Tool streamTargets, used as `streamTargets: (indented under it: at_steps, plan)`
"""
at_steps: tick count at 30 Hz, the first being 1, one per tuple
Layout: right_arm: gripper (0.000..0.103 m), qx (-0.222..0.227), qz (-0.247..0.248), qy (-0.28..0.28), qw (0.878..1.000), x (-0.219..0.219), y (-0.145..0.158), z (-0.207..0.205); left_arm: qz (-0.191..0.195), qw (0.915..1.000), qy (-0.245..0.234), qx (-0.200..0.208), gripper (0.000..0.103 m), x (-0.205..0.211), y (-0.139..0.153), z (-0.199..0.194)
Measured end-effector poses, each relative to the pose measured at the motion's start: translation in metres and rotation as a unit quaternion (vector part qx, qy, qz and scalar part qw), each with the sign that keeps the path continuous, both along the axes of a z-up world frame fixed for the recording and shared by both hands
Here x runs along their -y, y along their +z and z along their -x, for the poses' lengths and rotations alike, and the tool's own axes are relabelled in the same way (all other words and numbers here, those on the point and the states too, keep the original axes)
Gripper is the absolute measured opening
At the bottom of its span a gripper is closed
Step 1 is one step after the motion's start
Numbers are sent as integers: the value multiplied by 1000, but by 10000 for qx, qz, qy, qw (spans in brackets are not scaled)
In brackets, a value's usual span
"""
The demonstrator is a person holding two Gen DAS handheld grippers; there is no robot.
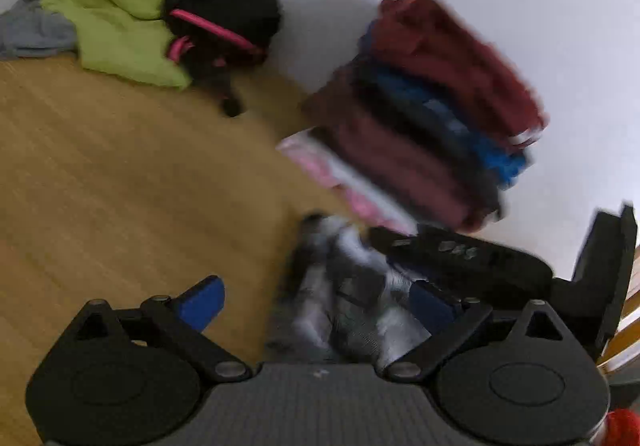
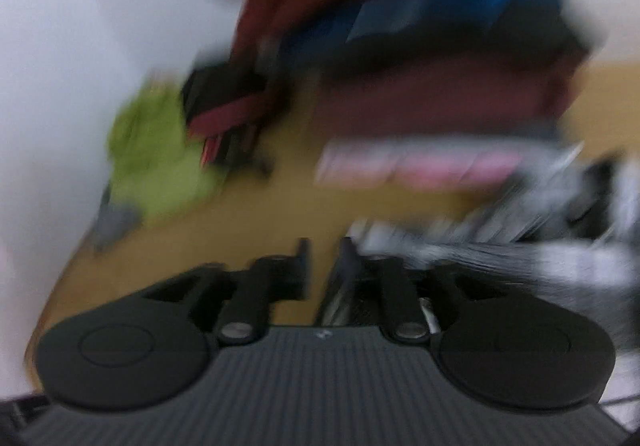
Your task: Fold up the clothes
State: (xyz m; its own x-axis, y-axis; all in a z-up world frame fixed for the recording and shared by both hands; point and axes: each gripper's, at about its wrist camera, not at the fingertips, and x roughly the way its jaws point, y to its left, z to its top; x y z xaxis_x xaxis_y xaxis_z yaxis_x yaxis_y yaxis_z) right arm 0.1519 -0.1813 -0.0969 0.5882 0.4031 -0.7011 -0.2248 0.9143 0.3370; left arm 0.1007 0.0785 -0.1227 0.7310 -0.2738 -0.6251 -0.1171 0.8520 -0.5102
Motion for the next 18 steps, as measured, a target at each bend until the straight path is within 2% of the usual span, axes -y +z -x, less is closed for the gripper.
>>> streamTargets:
  at_steps: [1, 3, 5, 8, 10, 12, 14, 16, 18]
  plan:
    - [93, -87, -81, 61, 9999, -1, -6, 8, -197, 9998, -22, -57, 99, 0, -3, -2]
    - [92, 201, -382, 30, 9991, 16, -6, 29, -608, 9974, -381, 59, 99, 9, 2, -8]
    - [93, 533, -496, -194, 9972, 53, 3, 54, -835, 9937, -678, 306, 99, 19, 7, -12]
    - [93, 994, -291, -728, 9919, 124, 17, 95, -904, 9891, -1111, 351, 99, 37, 2, -20]
    - [93, 1019, 176, -902, 9905, 178, 23, 129, -792, 9875, -1341, 246, 99, 43, -7, -18]
    - [93, 845, 721, -851, 9902, 225, 16, 162, -741, 9858, -1510, -5, 98, 38, -22, -5]
    - [89, 299, 1119, -903, 9892, 273, -1, 200, -836, 9837, -1581, -172, 96, 29, -30, 23]
    - [72, -441, 959, -939, 9900, 318, -20, 238, -985, 9827, -1529, -351, 95, 18, -35, 62]
    - [74, -827, 938, -1016, 9869, 346, -34, 273, -1232, 9839, -1217, -435, 94, 6, -35, 105]
